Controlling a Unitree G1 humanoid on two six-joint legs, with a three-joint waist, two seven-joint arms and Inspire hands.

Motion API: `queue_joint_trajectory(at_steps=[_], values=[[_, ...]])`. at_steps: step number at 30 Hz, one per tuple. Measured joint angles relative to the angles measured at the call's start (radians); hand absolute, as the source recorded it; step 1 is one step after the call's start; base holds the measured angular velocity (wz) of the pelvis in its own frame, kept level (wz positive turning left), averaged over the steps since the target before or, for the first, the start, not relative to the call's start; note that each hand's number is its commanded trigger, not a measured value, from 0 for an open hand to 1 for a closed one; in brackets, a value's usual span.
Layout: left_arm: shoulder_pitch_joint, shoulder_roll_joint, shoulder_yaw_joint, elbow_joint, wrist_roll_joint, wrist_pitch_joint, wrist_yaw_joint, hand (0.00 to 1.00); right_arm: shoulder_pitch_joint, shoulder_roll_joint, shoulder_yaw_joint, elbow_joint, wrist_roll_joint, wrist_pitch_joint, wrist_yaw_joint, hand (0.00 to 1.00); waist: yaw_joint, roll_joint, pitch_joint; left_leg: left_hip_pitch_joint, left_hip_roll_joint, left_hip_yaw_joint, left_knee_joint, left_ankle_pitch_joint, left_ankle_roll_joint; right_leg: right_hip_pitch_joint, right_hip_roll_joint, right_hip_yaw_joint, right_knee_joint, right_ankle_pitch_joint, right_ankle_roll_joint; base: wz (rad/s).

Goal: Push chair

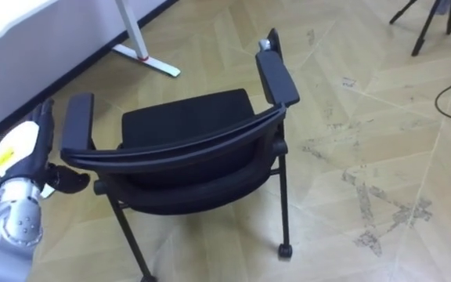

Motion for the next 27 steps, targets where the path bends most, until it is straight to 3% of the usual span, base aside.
queue_joint_trajectory(at_steps=[2,8,11,18,27], values=[[0.000,0.007,-0.018,-0.054,0.001,0.021,-0.031,0.00,0.001,-0.001,0.009,-0.002,0.000,0.001,-0.005,0.00,0.002,-0.007,0.0005,-0.009,0.000,-0.002,0.004,0.000,0.000,-0.005,0.000,0.001,0.000,0.000,0.000,0.05],[0.000,0.042,-0.067,-0.165,0.067,0.028,-0.090,0.00,-0.002,-0.003,0.033,-0.005,0.000,-0.002,-0.013,0.00,0.002,0.001,-0.0052,-0.010,0.000,-0.006,0.007,0.000,0.000,-0.003,0.000,0.000,0.000,0.000,0.000,0.01],[0.000,0.043,-0.095,-0.191,0.083,0.042,-0.121,0.00,-0.006,-0.003,0.048,-0.004,0.004,-0.004,-0.023,0.00,0.002,0.005,-0.0076,-0.010,0.000,-0.011,0.009,0.000,0.000,-0.001,0.000,-0.002,0.000,0.000,0.000,0.03],[0.000,0.044,-0.103,-0.221,0.088,0.045,-0.188,0.00,-0.013,-0.005,0.067,-0.003,0.012,-0.014,-0.023,0.00,0.002,0.016,-0.0045,-0.011,0.000,-0.012,0.013,0.000,0.000,0.001,0.000,-0.001,0.000,0.000,0.000,0.00],[-0.001,0.044,-0.149,-0.293,0.116,0.063,-0.291,0.00,-0.030,-0.004,0.065,0.008,0.023,-0.013,0.005,0.00,-0.029,0.014,-0.0018,-0.030,-0.004,-0.021,0.019,0.000,0.000,-0.008,-0.002,0.001,-0.004,-0.006,-0.001,0.03]])
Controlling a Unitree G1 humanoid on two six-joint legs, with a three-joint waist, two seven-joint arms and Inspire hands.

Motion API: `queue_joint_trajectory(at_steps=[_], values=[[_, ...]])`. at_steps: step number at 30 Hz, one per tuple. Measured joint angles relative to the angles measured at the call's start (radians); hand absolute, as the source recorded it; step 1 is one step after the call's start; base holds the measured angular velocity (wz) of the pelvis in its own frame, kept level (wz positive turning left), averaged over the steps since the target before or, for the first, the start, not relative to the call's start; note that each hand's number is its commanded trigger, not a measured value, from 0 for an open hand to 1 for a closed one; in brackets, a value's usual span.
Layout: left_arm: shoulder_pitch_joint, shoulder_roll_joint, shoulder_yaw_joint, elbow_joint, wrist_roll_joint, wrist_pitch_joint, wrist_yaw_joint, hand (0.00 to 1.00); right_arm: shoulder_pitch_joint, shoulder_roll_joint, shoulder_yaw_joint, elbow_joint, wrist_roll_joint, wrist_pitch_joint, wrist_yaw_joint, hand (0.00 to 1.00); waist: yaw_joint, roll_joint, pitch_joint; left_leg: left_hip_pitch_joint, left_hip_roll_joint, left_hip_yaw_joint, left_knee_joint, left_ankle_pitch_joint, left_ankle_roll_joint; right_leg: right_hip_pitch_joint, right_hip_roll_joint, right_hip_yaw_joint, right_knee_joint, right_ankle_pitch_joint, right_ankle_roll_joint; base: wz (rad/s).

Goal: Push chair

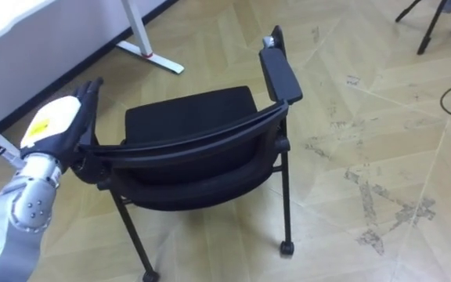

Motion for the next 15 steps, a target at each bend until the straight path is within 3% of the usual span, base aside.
queue_joint_trajectory(at_steps=[8,15], values=[[0.000,-0.005,-0.072,-0.053,0.006,-0.002,-0.085,0.00,-0.020,0.012,0.001,0.003,-0.026,-0.011,0.029,0.00,-0.035,-0.013,0.0085,-0.003,0.000,0.001,-0.002,0.000,0.000,-0.012,0.000,0.014,0.002,0.000,0.000,-0.01],[-0.001,-0.006,-0.103,-0.034,-0.010,-0.020,-0.093,0.00,-0.036,0.014,0.000,0.012,-0.033,-0.016,0.030,0.00,-0.058,-0.007,0.0046,-0.002,0.000,0.006,-0.002,0.000,0.000,-0.015,0.001,0.023,0.002,0.000,0.000,-0.02]])
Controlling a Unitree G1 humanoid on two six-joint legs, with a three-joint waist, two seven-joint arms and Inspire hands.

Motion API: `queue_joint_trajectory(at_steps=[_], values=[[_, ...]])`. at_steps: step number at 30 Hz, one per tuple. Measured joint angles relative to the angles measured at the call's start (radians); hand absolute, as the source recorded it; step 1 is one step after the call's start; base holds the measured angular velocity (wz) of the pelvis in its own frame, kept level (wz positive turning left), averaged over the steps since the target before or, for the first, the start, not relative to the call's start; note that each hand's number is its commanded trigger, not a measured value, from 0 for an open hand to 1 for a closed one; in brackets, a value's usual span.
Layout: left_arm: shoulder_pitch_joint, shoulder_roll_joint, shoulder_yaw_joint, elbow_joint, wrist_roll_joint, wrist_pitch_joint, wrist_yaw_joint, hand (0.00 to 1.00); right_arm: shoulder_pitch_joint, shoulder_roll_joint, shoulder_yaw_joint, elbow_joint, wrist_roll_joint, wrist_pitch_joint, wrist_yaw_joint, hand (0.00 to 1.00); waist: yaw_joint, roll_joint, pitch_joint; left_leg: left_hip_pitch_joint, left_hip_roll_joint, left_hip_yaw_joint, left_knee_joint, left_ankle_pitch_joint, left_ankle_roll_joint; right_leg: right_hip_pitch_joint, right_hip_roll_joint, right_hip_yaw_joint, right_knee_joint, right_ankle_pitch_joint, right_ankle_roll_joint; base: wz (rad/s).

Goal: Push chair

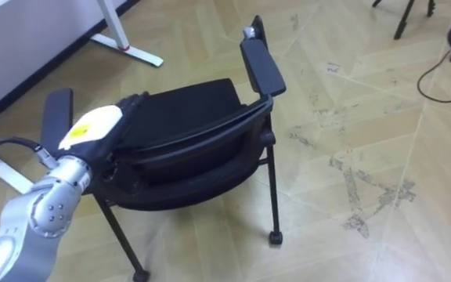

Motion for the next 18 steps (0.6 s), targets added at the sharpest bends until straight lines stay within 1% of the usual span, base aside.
queue_joint_trajectory(at_steps=[3,6,7,10,12,16,18], values=[[-0.001,0.000,0.002,0.003,0.000,0.000,0.000,0.00,0.000,-0.002,-0.001,-0.001,-0.003,0.000,0.000,0.00,0.000,0.004,-0.0025,0.002,0.000,0.002,0.000,0.000,0.000,0.001,0.000,0.004,0.000,0.000,0.000,-0.01],[-0.013,0.000,0.003,0.066,-0.001,0.000,0.003,0.00,0.002,-0.014,0.000,-0.002,-0.029,0.000,-0.003,0.00,0.001,0.018,-0.0115,0.007,0.000,0.003,0.000,0.000,0.000,0.005,0.000,0.006,0.002,0.000,0.000,0.00],[-0.013,0.000,0.003,0.071,-0.001,0.001,0.003,0.00,0.002,-0.016,0.000,-0.002,-0.032,-0.001,-0.006,0.00,0.000,0.020,-0.0112,0.008,0.000,0.003,0.000,0.000,0.000,0.005,0.000,0.007,0.002,0.000,0.000,0.00],[-0.013,-0.004,0.003,0.082,0.000,0.003,0.003,0.00,0.010,-0.021,0.000,-0.007,-0.032,0.000,-0.021,0.00,0.009,0.020,-0.0064,0.016,0.000,0.005,-0.001,0.000,0.000,0.007,0.001,0.025,0.005,0.000,0.000,-0.03],[-0.016,-0.004,0.003,0.090,0.001,0.003,0.005,0.00,0.023,-0.022,0.002,-0.025,-0.032,0.000,-0.029,0.00,0.011,0.014,-0.0014,0.016,0.000,0.010,-0.001,0.000,0.000,0.007,0.001,0.028,0.007,0.000,0.000,-0.02],[-0.018,-0.005,0.004,0.125,0.004,0.004,0.013,0.00,0.038,-0.022,0.001,-0.037,-0.033,0.000,-0.037,0.00,0.013,0.008,0.0023,0.019,0.000,0.017,-0.003,0.000,0.000,0.005,0.002,0.037,0.005,-0.001,0.000,-0.05],[-0.025,-0.008,0.008,0.131,0.002,0.002,0.019,0.00,0.043,-0.022,0.000,-0.036,-0.035,0.001,-0.045,0.00,0.011,0.002,0.0063,0.020,-0.001,0.019,-0.004,0.000,0.000,0.004,0.003,0.042,0.004,-0.001,0.001,-0.02]])
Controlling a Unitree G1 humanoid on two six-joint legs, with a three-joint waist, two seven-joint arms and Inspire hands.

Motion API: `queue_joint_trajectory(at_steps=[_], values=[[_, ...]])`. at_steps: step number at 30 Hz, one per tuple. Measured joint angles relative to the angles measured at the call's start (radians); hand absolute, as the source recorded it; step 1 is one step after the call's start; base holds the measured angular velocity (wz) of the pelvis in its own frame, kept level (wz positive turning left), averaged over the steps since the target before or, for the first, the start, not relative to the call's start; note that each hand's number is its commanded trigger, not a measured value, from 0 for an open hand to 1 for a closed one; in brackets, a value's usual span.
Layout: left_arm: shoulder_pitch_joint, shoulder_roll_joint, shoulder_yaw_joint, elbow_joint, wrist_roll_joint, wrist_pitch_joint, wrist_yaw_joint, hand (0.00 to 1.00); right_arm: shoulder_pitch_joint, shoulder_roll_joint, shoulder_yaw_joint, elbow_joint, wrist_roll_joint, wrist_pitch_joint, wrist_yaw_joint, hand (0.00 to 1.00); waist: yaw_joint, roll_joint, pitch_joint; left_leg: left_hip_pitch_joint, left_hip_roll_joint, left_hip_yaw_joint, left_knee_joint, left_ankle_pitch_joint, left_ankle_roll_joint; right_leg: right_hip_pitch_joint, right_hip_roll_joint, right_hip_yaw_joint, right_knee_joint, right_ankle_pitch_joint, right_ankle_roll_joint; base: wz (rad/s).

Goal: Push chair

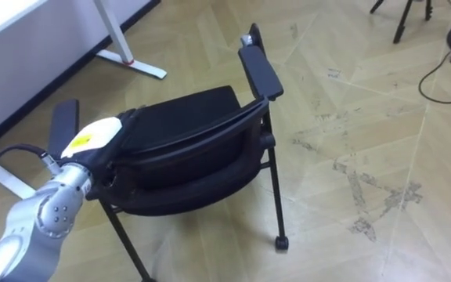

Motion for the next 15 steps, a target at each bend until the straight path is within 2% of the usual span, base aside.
queue_joint_trajectory(at_steps=[3,8,10,13,15], values=[[-0.015,-0.010,0.003,0.039,0.000,-0.012,0.033,0.00,0.003,0.000,0.000,0.004,-0.003,0.000,-0.013,0.00,0.001,-0.005,-0.0007,0.002,0.000,0.002,0.000,0.000,0.000,0.000,0.001,0.004,0.001,0.000,0.000,0.00],[-0.066,-0.010,0.014,0.180,-0.004,-0.078,0.087,0.00,0.005,-0.006,-0.002,0.003,-0.013,0.000,-0.014,0.00,0.003,-0.014,-0.0032,0.022,-0.001,0.011,-0.008,0.000,0.000,0.014,0.001,0.017,0.002,0.000,0.000,-0.05],[-0.076,-0.010,0.014,0.226,-0.002,-0.100,0.112,0.00,0.005,-0.005,-0.008,-0.002,-0.012,0.003,-0.012,0.00,0.001,-0.024,-0.0063,0.035,-0.002,0.012,-0.009,0.000,0.000,0.021,0.001,0.018,0.002,-0.006,0.001,0.00],[-0.101,-0.011,0.013,0.305,-0.001,-0.136,0.161,0.00,0.007,-0.005,-0.030,-0.010,-0.014,0.004,-0.025,0.00,0.000,-0.038,-0.0152,0.043,-0.001,0.012,-0.008,0.000,0.000,0.029,0.002,0.020,0.002,-0.010,0.002,0.00],[-0.110,-0.012,0.007,0.340,-0.001,-0.143,0.187,0.00,0.013,-0.007,-0.030,-0.031,-0.014,0.004,-0.038,0.00,-0.003,-0.043,-0.0177,0.052,-0.001,0.014,-0.009,0.000,0.000,0.036,0.002,0.024,0.000,-0.010,0.002,-0.04]])
